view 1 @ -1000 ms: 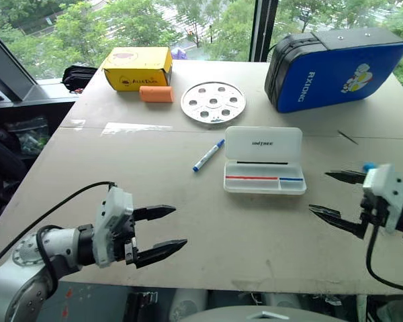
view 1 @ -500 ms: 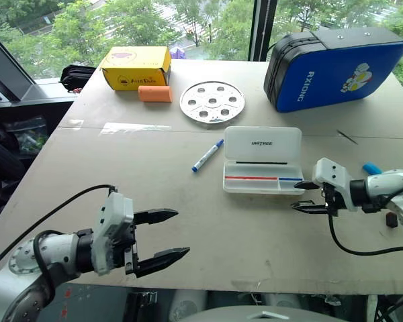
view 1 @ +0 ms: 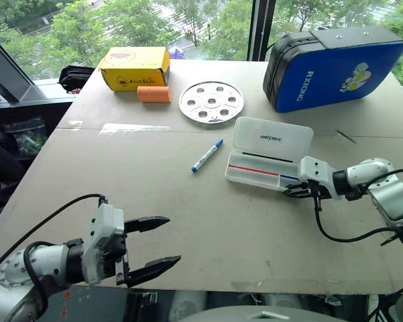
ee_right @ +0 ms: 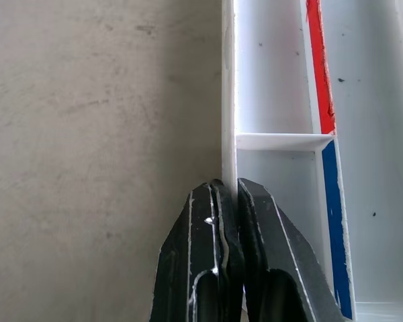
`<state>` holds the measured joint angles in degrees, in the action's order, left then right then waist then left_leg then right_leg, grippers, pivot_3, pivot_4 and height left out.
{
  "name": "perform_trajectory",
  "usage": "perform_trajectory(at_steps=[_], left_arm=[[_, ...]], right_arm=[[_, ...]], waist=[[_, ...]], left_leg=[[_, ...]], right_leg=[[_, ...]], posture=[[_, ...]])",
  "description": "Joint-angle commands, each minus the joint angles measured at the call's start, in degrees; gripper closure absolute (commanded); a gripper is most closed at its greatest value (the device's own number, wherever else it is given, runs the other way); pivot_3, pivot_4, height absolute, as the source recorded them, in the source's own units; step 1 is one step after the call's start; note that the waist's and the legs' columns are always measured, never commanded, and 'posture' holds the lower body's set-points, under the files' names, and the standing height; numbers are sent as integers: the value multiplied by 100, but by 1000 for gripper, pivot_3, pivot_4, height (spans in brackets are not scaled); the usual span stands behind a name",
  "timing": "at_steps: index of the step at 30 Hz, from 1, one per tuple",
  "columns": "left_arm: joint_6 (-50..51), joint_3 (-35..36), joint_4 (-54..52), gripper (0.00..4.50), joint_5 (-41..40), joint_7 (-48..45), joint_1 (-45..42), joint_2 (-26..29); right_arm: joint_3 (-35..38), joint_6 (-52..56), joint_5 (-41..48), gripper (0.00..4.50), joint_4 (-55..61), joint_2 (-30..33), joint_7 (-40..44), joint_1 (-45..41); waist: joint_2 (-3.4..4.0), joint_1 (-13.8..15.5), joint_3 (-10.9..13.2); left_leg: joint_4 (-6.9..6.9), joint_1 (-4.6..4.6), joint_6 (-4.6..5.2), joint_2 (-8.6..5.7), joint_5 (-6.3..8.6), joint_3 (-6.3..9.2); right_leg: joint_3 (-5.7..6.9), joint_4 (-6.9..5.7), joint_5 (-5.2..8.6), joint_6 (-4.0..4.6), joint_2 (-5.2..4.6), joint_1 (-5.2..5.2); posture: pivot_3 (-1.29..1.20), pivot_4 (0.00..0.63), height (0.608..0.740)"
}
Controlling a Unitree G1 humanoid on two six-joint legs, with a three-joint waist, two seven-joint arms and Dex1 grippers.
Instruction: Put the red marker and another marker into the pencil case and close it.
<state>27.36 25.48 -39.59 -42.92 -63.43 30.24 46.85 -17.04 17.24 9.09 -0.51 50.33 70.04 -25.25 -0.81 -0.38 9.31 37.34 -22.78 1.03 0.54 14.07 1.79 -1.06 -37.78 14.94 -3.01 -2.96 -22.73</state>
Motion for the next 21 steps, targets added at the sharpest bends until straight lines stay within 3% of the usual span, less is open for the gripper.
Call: perform_trajectory(at_steps=[1, 14, 21], left_arm=[[-159, 95, -47, 0, 9, -40, 58, -60], [27, -31, -28, 0, -74, 243, -272, -37], [498, -203, -105, 0, -389, 749, -830, -14]], right_arm=[[225, -556, -2, 4399, -33, 413, 514, 243], [545, -614, 54, 4399, 157, 560, 512, 429], [1152, -642, 478, 966, 427, 680, 577, 704]], waist=[[0, 16, 0], [0, -12, 0], [3, 2, 2]], left_leg=[[0, 0, 0, -1, 0, 1], [0, 2, 0, -1, 0, -2], [0, 0, 0, -1, 0, 0]], right_leg=[[1, 0, 0, 0, -2, 0], [1, 0, -4, -6, -4, 1], [2, -1, -4, -8, -4, 1]], posture=[[0, 150, 740], [0, 150, 740], [0, 150, 740]])
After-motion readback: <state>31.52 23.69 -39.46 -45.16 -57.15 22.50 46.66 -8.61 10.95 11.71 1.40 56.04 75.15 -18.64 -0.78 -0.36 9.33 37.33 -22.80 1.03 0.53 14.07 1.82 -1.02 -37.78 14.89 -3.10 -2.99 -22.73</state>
